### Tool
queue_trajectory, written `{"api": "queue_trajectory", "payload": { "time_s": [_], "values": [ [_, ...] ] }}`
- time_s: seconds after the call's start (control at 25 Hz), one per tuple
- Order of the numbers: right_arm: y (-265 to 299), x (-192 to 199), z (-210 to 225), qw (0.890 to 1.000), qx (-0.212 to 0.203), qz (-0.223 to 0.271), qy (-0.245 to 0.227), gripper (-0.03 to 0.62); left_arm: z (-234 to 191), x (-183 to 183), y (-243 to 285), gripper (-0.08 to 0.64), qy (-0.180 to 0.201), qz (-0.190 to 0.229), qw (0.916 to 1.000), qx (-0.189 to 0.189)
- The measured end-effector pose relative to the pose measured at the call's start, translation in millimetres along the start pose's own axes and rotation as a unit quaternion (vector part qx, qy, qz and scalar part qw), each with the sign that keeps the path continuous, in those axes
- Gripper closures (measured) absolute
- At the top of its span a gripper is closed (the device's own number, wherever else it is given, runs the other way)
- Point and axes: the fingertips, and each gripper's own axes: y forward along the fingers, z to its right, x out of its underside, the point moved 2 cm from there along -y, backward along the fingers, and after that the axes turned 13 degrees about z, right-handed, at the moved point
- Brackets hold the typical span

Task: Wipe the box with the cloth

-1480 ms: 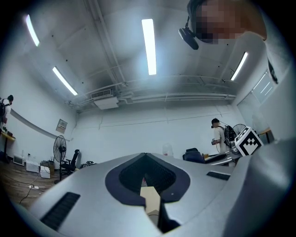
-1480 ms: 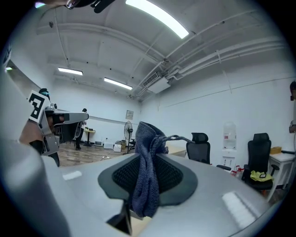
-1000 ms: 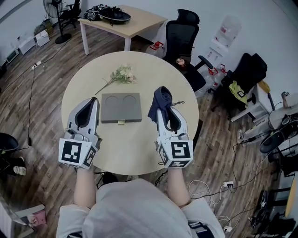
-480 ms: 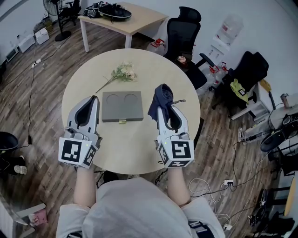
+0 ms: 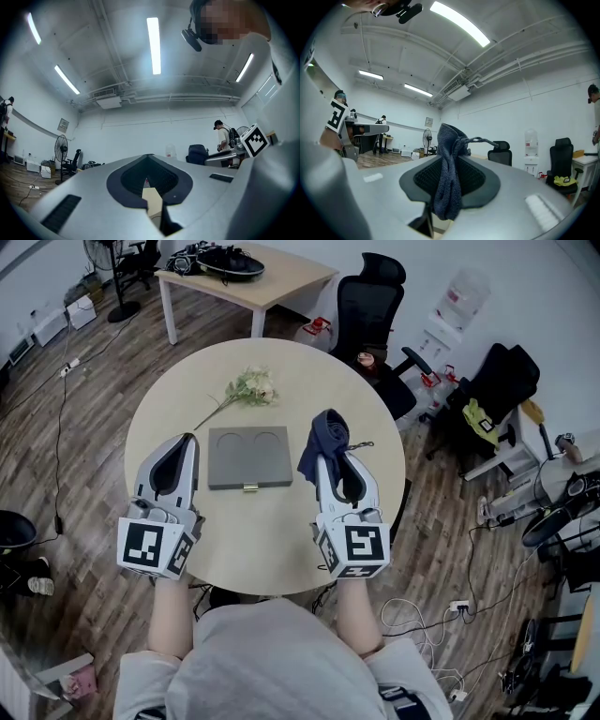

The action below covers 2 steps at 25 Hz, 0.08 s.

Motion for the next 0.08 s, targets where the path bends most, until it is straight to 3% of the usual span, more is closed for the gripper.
{"api": "queue_trajectory", "payload": {
  "time_s": [0.08],
  "values": [
    [3.3, 0.6, -2.0, 1.000, 0.002, 0.000, 0.000, 0.480, -4.3, 1.2, 1.1, 0.552, -0.001, 0.000, 1.0000, 0.001]
  ]
}}
